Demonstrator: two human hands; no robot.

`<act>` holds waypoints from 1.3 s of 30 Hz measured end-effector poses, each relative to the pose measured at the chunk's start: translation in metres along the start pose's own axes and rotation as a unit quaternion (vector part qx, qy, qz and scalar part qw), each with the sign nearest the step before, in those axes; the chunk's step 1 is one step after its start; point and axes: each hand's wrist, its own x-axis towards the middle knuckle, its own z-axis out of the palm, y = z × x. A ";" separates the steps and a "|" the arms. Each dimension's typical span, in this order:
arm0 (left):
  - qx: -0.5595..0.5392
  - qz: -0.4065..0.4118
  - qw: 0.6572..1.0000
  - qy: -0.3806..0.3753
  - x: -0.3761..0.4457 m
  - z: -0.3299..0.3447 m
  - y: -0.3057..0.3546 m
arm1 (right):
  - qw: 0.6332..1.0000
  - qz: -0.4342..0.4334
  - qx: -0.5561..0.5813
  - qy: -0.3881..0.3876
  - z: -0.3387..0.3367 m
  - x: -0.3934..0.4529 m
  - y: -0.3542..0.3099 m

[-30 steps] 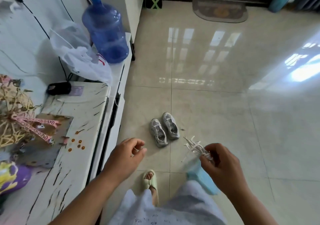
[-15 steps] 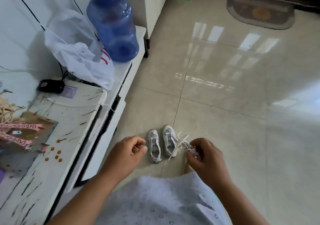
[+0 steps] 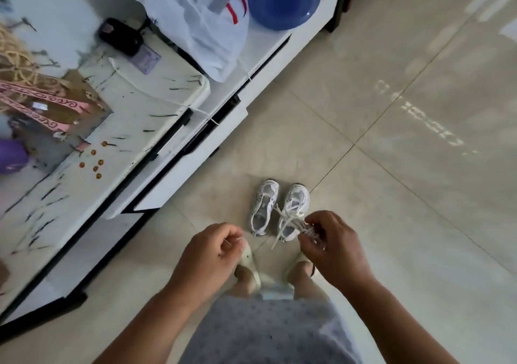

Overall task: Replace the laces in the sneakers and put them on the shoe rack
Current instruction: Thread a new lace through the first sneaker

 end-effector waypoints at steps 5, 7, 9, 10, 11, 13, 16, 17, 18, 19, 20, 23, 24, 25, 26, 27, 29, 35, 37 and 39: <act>-0.002 -0.014 1.000 -0.016 0.061 0.030 -0.052 | 0.999 -0.002 -0.005 -0.042 0.062 0.049 0.038; -0.003 -0.018 1.000 -0.014 0.093 0.046 -0.081 | 0.998 -0.004 -0.009 -0.058 0.093 0.073 0.060; 0.004 -0.017 1.000 -0.013 0.128 0.066 -0.114 | 0.997 -0.011 -0.017 -0.068 0.126 0.097 0.086; 0.010 -0.017 1.000 -0.014 0.143 0.074 -0.127 | 0.997 -0.013 -0.022 -0.072 0.140 0.108 0.098; 0.014 -0.016 1.000 -0.015 0.160 0.086 -0.145 | 0.997 -0.016 -0.028 -0.076 0.158 0.119 0.114; 0.018 -0.010 1.000 -0.014 0.189 0.111 -0.177 | 0.995 -0.028 -0.038 -0.086 0.191 0.140 0.146; 0.033 0.005 0.999 -0.022 0.225 0.151 -0.217 | 0.991 -0.056 -0.058 -0.107 0.234 0.166 0.193; 0.037 0.012 0.999 -0.024 0.236 0.164 -0.230 | 0.989 -0.072 -0.066 -0.113 0.247 0.173 0.208; 0.039 0.020 0.999 -0.022 0.248 0.178 -0.243 | 0.986 -0.090 -0.075 -0.119 0.260 0.182 0.222; 0.040 0.027 0.999 -0.018 0.260 0.190 -0.255 | 0.984 -0.106 -0.081 -0.120 0.272 0.190 0.234; 0.040 0.033 0.999 -0.014 0.270 0.200 -0.264 | 0.982 -0.118 -0.083 -0.120 0.281 0.197 0.244; 0.044 0.063 0.997 0.015 0.299 0.231 -0.290 | 0.979 -0.146 -0.084 -0.115 0.308 0.220 0.272; 0.052 0.083 0.995 0.032 0.308 0.240 -0.297 | 0.978 -0.155 -0.087 -0.113 0.314 0.228 0.280; 0.060 0.105 0.991 0.047 0.315 0.246 -0.301 | 0.976 -0.162 -0.088 -0.112 0.320 0.233 0.285; 0.064 0.129 0.988 0.060 0.322 0.253 -0.305 | 0.975 -0.172 -0.087 -0.110 0.325 0.238 0.291; 0.061 0.154 0.984 0.071 0.327 0.258 -0.308 | 0.974 -0.183 -0.083 -0.107 0.329 0.241 0.295; 0.056 0.208 0.973 0.086 0.336 0.266 -0.314 | 0.970 -0.215 -0.072 -0.093 0.336 0.247 0.300; 0.059 0.257 0.962 0.077 0.343 0.282 -0.319 | 0.955 -0.289 -0.023 -0.067 0.338 0.248 0.304; 0.017 0.244 0.967 0.075 0.340 0.285 -0.316 | 0.957 -0.285 -0.001 -0.062 0.337 0.247 0.305; -0.020 0.218 0.972 0.083 0.336 0.286 -0.313 | 0.966 -0.250 0.032 -0.054 0.339 0.242 0.304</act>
